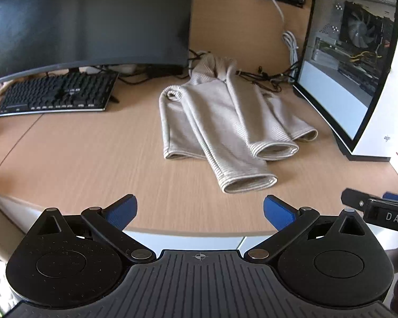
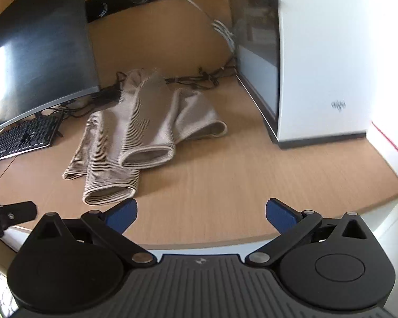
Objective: Fold clothes
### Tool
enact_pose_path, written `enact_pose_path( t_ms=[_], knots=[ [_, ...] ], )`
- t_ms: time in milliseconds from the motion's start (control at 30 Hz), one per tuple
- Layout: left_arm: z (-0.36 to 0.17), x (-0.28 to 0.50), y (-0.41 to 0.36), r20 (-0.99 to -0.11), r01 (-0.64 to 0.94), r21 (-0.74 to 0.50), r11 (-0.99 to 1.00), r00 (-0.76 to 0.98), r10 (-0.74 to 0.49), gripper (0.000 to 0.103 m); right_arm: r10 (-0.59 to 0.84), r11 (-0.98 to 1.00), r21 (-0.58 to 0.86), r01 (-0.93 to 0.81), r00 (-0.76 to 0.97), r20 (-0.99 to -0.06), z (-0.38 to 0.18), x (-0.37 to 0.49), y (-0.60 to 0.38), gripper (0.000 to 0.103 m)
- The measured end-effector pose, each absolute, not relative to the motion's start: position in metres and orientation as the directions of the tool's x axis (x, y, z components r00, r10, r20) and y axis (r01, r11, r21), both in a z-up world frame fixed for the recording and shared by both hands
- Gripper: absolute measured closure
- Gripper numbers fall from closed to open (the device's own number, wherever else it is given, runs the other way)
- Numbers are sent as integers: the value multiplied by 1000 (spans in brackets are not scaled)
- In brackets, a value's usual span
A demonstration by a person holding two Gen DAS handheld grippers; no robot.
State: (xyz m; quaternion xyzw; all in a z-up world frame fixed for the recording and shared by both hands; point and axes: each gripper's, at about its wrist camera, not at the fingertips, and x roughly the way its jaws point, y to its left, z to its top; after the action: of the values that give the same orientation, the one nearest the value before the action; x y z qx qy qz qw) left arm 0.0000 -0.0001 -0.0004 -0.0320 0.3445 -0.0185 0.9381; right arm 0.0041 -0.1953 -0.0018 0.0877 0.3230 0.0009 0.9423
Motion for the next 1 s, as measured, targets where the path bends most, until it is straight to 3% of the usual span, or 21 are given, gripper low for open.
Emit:
enact_pose_path(
  t_ms=[567, 733, 833, 1000],
  knots=[
    [1, 3, -4, -668, 30, -73, 997, 740, -71, 0, -101, 971, 97, 218, 743, -661, 0, 24, -181, 0],
    [0, 5, -6, -672, 34, -80, 996, 736, -79, 0, -131, 970, 77, 231, 762, -634, 7, 9, -180, 0],
    [0, 7, -6, -677, 33, -81, 996, 732, -79, 0, -25, 996, 57, 74, 796, -605, 4, -14, -196, 0],
    [0, 9, -5, -682, 31, -84, 996, 727, -80, 0, -12, 995, 72, 70, 792, -610, 2, 3, -191, 0]
  ],
)
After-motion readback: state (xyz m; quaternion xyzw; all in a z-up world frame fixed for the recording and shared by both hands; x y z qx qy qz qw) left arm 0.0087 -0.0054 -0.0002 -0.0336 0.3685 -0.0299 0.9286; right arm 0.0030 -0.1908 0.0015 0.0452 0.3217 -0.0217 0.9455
